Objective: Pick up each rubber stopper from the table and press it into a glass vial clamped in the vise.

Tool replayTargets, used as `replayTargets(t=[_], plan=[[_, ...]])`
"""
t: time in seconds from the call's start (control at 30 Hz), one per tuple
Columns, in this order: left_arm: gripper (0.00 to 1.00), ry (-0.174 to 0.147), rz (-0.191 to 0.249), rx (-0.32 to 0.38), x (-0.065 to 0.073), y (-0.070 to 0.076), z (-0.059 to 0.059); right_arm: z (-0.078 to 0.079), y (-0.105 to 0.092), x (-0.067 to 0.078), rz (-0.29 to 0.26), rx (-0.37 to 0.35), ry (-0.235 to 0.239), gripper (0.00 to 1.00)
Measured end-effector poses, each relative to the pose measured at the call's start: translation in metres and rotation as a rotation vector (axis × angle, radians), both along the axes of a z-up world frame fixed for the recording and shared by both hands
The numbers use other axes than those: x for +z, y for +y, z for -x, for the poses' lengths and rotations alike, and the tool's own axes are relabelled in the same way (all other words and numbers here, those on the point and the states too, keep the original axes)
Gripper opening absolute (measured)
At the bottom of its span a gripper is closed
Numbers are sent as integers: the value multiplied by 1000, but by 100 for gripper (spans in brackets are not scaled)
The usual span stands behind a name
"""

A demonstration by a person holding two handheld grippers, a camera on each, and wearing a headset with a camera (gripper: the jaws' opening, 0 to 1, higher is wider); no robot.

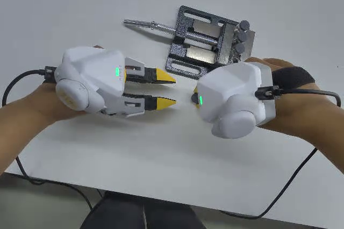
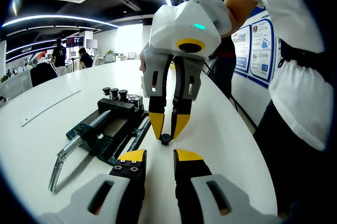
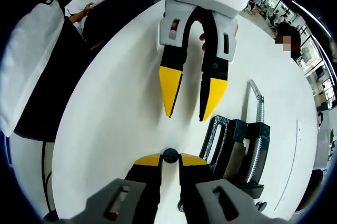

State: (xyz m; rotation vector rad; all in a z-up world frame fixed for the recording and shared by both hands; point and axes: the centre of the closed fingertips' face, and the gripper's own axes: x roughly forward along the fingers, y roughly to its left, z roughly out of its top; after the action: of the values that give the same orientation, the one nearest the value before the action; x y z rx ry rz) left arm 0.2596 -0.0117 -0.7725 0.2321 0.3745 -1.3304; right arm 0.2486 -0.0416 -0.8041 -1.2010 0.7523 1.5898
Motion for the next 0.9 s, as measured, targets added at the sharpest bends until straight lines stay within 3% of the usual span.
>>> replayTargets(t=[0.9], plan=[[17, 2, 4, -7, 1, -3, -2, -5, -2, 9, -16, -51, 17, 12]])
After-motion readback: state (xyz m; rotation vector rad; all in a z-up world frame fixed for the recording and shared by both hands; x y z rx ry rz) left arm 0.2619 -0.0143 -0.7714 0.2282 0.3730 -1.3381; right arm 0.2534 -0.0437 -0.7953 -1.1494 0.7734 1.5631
